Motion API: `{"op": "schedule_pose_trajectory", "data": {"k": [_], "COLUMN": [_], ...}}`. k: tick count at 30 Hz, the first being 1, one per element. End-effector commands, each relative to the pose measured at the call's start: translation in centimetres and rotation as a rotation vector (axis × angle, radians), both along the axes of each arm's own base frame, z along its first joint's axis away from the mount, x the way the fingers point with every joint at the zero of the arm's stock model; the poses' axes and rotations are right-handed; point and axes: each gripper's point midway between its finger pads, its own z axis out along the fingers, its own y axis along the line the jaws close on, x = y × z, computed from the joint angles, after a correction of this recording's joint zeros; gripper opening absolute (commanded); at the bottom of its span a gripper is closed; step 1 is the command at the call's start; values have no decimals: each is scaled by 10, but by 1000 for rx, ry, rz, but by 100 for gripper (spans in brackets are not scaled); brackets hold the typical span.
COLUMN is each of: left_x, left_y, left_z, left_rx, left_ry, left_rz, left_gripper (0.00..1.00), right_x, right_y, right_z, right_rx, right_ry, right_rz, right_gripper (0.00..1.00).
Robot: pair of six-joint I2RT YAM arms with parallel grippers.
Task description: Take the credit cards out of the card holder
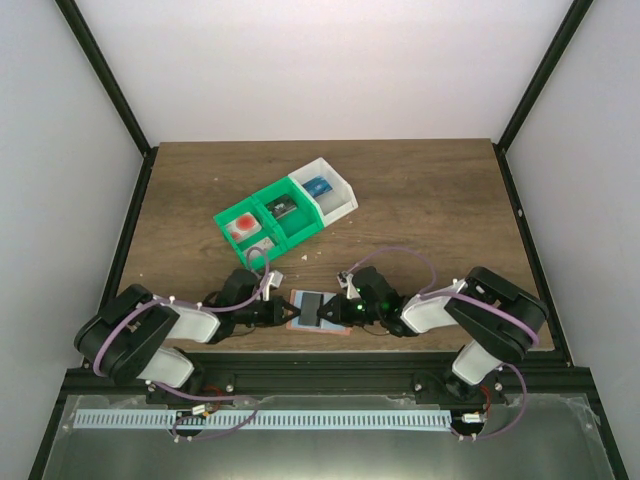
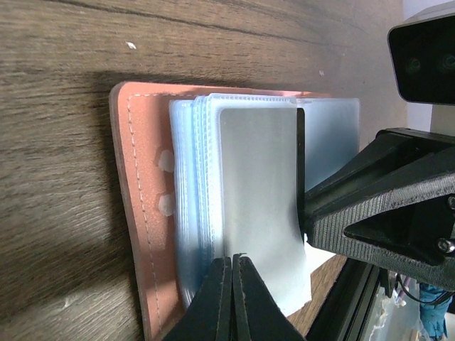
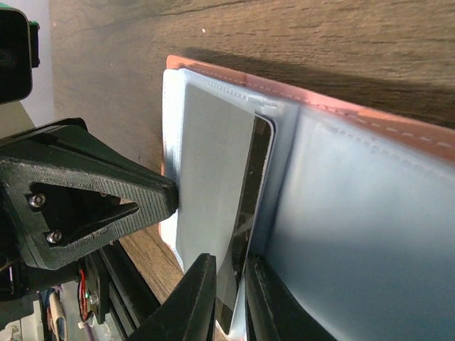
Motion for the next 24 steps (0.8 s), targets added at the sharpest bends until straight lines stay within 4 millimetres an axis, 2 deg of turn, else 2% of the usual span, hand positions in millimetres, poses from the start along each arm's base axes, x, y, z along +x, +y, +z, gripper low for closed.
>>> {"op": "schedule_pose_trajectory", "data": {"k": [1, 7, 19, 24], "left_x": [-14, -16, -15, -13], "left_y": [7, 4, 8, 10], "left_z": [-15, -12, -24, -26], "left_rx": [40, 33, 85, 106], "left_ry": [47, 48, 62, 59], "left_rz": [0, 3, 13, 22], "left_gripper": [0, 0, 0, 1], "right_x": [0, 0, -4, -2], "right_y": [9, 8, -26, -27], "right_z": [10, 12, 6, 10], "right_rx": [65, 87, 33, 31], "right_ry": [-11, -15, -52, -55], "right_rz": [10, 1, -53, -45], "right_gripper": [14, 1, 0, 0]}}
